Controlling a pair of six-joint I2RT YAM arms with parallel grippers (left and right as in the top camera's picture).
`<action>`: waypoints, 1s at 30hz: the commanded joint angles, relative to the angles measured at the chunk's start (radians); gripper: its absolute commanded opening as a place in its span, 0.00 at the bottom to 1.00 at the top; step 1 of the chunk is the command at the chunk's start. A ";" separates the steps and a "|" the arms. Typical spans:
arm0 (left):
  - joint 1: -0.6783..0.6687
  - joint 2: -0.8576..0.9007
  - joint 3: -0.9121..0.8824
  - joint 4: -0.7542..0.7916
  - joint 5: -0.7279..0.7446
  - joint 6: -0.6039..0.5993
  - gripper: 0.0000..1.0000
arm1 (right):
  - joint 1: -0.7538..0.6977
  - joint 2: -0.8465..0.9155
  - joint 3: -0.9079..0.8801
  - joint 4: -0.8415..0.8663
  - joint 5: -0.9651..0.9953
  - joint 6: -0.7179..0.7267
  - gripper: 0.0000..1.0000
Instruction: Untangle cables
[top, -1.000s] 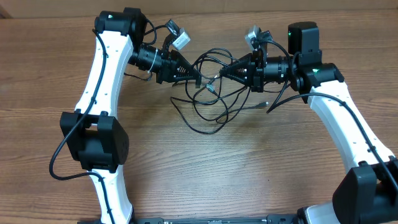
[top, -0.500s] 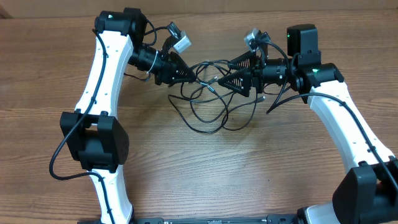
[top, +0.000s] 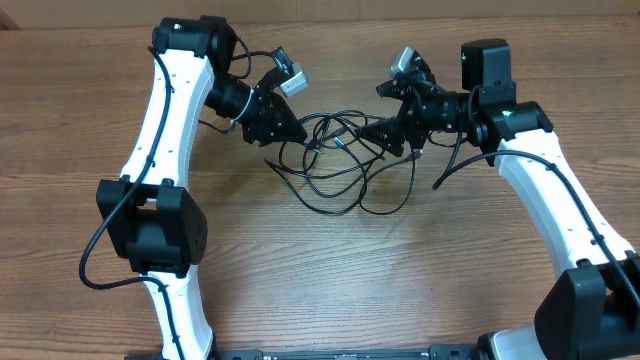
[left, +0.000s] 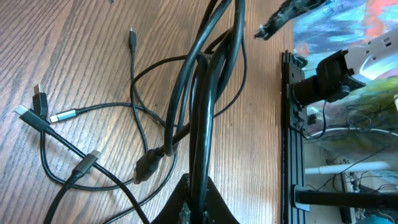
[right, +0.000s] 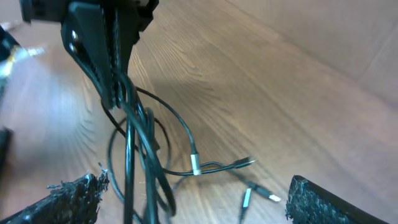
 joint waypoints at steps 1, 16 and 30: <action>-0.013 -0.001 0.014 -0.005 0.005 0.043 0.05 | 0.007 -0.003 0.008 0.045 0.013 -0.186 0.94; -0.024 -0.001 0.014 -0.005 0.014 0.064 0.04 | 0.106 -0.003 0.008 0.027 0.053 -0.267 0.64; -0.023 -0.001 0.014 -0.002 0.013 0.064 0.04 | 0.114 -0.003 0.008 -0.087 0.145 -0.317 0.09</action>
